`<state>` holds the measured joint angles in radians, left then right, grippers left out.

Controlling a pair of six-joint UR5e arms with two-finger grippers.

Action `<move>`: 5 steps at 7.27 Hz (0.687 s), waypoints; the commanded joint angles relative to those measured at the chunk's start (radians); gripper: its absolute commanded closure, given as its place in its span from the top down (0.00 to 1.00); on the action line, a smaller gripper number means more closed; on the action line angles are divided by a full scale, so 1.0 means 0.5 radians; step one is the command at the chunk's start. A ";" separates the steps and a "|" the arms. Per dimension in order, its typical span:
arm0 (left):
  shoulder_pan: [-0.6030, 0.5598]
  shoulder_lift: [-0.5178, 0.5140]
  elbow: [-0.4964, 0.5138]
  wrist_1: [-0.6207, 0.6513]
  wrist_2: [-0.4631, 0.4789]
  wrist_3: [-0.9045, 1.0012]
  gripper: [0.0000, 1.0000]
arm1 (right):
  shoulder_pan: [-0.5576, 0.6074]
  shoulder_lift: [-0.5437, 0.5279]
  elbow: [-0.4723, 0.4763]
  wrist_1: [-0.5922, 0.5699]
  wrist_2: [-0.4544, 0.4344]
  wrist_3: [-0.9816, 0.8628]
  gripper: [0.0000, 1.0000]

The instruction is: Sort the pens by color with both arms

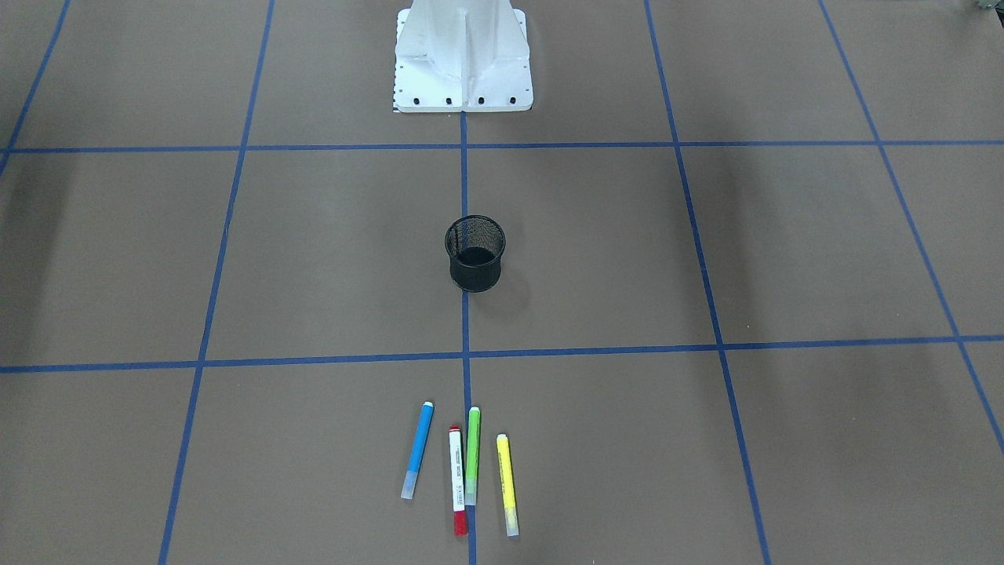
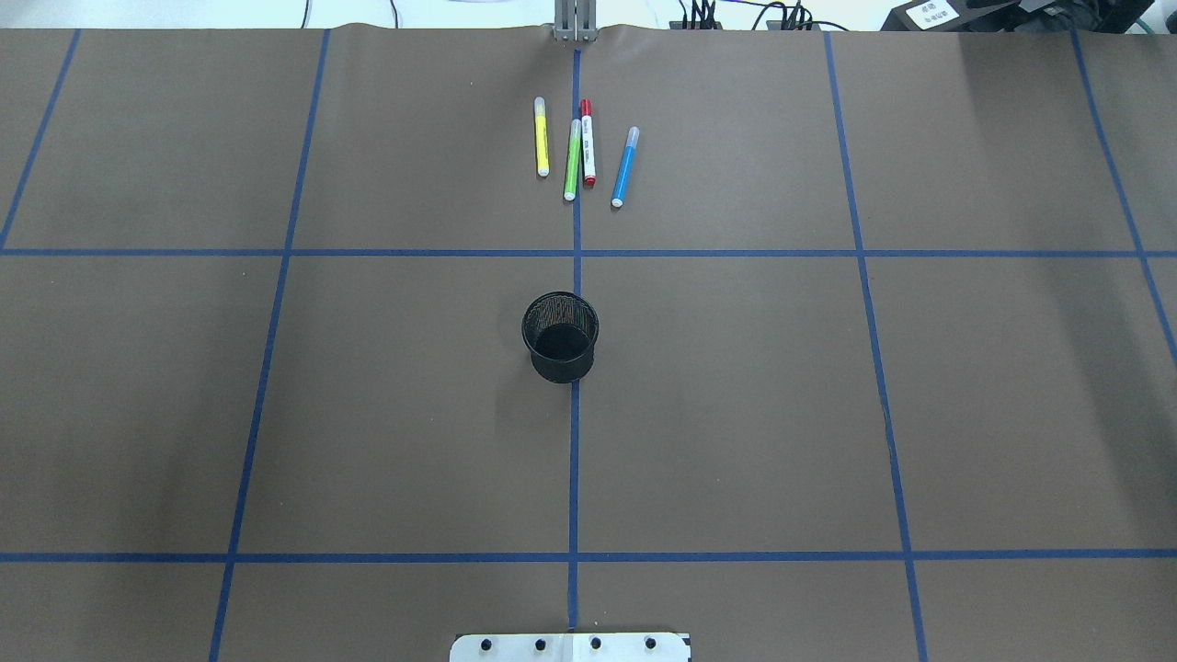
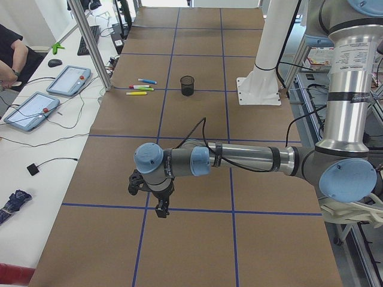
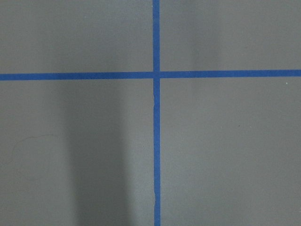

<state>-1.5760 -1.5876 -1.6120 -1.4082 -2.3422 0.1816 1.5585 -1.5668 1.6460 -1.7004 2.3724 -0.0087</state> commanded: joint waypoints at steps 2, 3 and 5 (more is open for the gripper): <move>0.001 -0.003 0.003 0.000 0.009 -0.001 1.00 | 0.000 0.007 -0.006 0.014 0.081 0.079 1.00; 0.001 -0.006 0.003 0.000 0.009 -0.001 1.00 | 0.000 0.007 -0.009 0.014 0.078 0.079 1.00; 0.001 -0.009 0.009 0.000 0.009 -0.001 1.00 | 0.000 0.010 -0.009 0.017 0.072 0.076 1.00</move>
<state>-1.5754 -1.5909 -1.6097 -1.4082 -2.3379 0.1810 1.5585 -1.5628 1.6424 -1.6926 2.4108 0.0295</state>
